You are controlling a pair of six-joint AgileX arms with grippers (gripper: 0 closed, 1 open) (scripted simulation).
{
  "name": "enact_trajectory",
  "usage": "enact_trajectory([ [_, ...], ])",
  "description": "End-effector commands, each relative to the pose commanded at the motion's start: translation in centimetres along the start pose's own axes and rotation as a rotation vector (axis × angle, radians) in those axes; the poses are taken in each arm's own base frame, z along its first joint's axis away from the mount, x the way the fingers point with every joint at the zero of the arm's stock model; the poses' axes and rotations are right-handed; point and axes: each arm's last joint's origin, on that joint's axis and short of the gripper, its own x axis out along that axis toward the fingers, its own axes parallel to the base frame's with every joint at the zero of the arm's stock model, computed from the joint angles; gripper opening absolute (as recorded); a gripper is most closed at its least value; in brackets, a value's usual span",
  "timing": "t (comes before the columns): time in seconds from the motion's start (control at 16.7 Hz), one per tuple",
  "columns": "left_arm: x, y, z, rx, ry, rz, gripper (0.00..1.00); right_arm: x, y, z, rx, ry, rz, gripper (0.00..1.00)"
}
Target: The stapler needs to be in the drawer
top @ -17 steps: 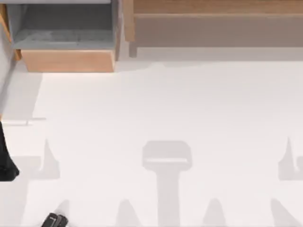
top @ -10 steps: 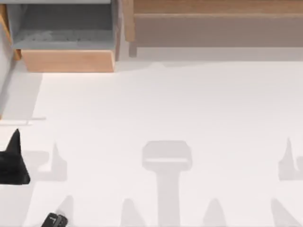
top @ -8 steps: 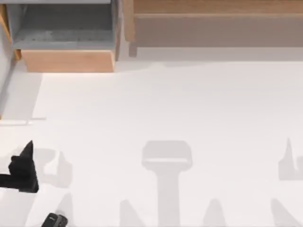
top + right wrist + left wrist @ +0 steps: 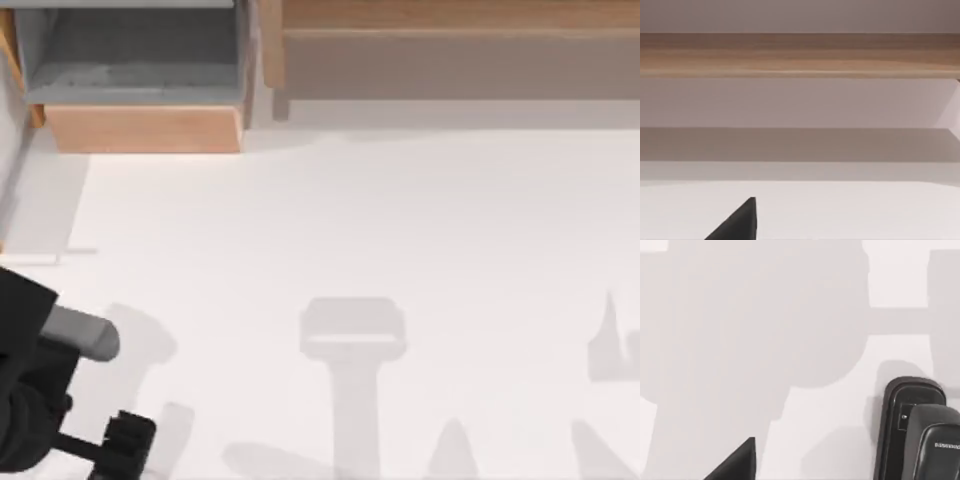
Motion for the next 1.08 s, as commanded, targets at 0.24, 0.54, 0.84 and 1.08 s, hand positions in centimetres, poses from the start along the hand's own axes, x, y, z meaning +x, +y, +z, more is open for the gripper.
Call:
enact_trajectory([
  [0.24, 0.6, -1.6, 1.3, 0.074, 0.260, 0.007, 1.00, 0.0, 0.0, 0.0, 0.000, 0.000, 0.000, 1.00],
  [0.54, 0.7, -2.2, 1.7, 0.099, 0.336, 0.016, 1.00, 0.0, 0.0, 0.0, 0.000, 0.000, 0.000, 1.00],
  [0.84, 1.6, -2.1, 1.4, 0.099, 0.338, 0.016, 1.00, 0.0, 0.0, 0.0, 0.000, 0.000, 0.000, 1.00],
  [1.08, 4.2, -2.1, 0.7, 0.098, 0.328, 0.015, 1.00, 0.0, 0.0, 0.0, 0.000, 0.000, 0.000, 1.00],
])
